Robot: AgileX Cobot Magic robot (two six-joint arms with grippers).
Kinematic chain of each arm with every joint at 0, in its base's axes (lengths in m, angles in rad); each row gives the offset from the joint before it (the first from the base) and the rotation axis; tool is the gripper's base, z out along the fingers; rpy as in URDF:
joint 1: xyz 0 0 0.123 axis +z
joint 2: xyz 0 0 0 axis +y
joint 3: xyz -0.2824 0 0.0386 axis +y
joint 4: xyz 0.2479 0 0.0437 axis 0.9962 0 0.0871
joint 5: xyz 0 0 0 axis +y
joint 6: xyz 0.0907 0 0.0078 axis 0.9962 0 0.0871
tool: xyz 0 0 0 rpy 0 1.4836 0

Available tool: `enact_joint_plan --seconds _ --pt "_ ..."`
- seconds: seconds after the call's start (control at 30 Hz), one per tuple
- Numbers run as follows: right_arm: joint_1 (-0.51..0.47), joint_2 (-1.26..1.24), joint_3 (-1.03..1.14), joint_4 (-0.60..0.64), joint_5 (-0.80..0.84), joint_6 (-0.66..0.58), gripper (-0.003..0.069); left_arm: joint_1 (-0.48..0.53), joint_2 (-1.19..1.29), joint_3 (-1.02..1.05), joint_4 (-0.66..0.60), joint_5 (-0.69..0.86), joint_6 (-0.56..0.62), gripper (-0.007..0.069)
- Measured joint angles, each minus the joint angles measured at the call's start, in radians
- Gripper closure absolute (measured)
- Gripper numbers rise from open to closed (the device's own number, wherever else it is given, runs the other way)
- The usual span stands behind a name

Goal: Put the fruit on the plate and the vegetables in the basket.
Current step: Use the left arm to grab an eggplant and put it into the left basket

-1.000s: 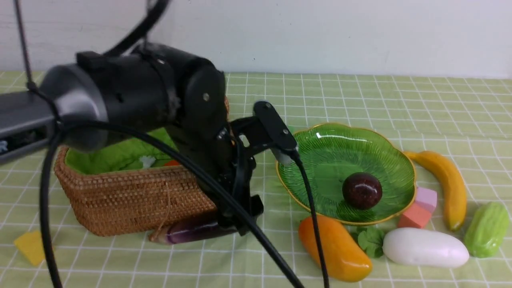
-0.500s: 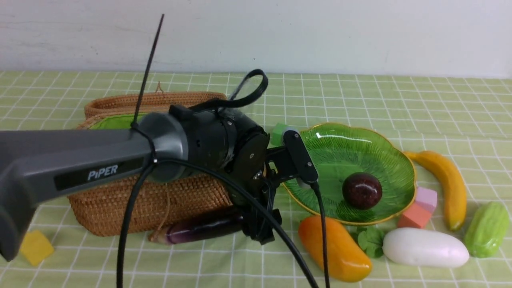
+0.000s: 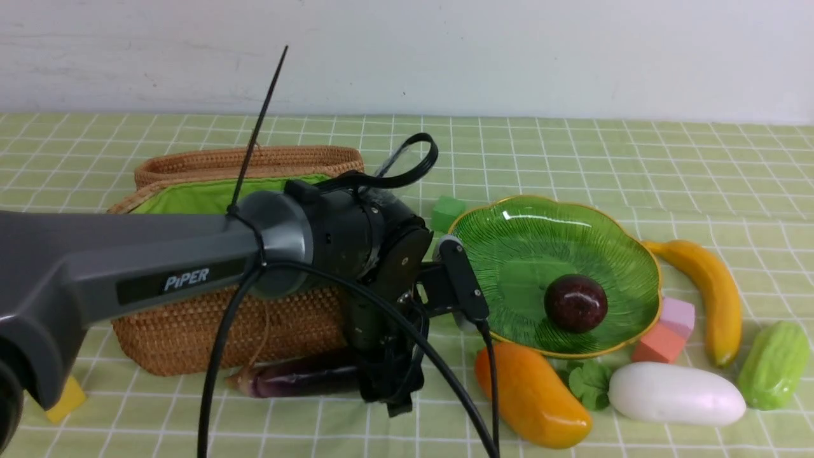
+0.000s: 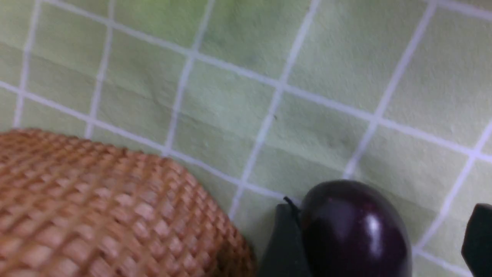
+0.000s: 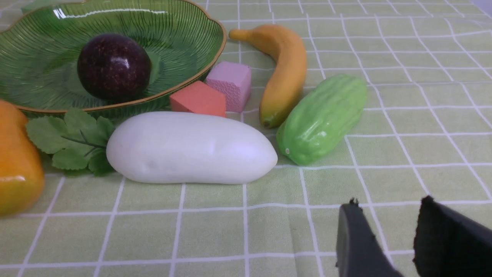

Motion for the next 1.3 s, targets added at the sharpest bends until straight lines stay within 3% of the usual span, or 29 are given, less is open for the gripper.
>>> enact_joint_plan --seconds 0.2,0.43,1.0,1.13,1.3 --pt "0.000 0.000 0.000 0.000 0.000 0.000 0.0418 0.000 -0.004 0.000 -0.083 0.178 0.029 0.0064" --pt "0.000 0.000 0.000 0.000 0.000 0.000 0.0418 0.000 -0.029 0.000 -0.139 0.174 0.033 0.0064" --pt "0.000 0.000 0.000 0.000 0.000 0.000 0.0418 0.035 -0.029 0.000 -0.089 0.213 0.049 0.0078" --pt "0.000 0.000 0.000 0.000 0.000 0.000 0.0418 0.041 -0.029 0.000 -0.089 0.219 0.054 0.0132" --pt "0.000 0.000 0.000 0.000 0.000 0.000 0.0418 0.041 -0.029 0.000 -0.106 0.240 0.075 0.0298"
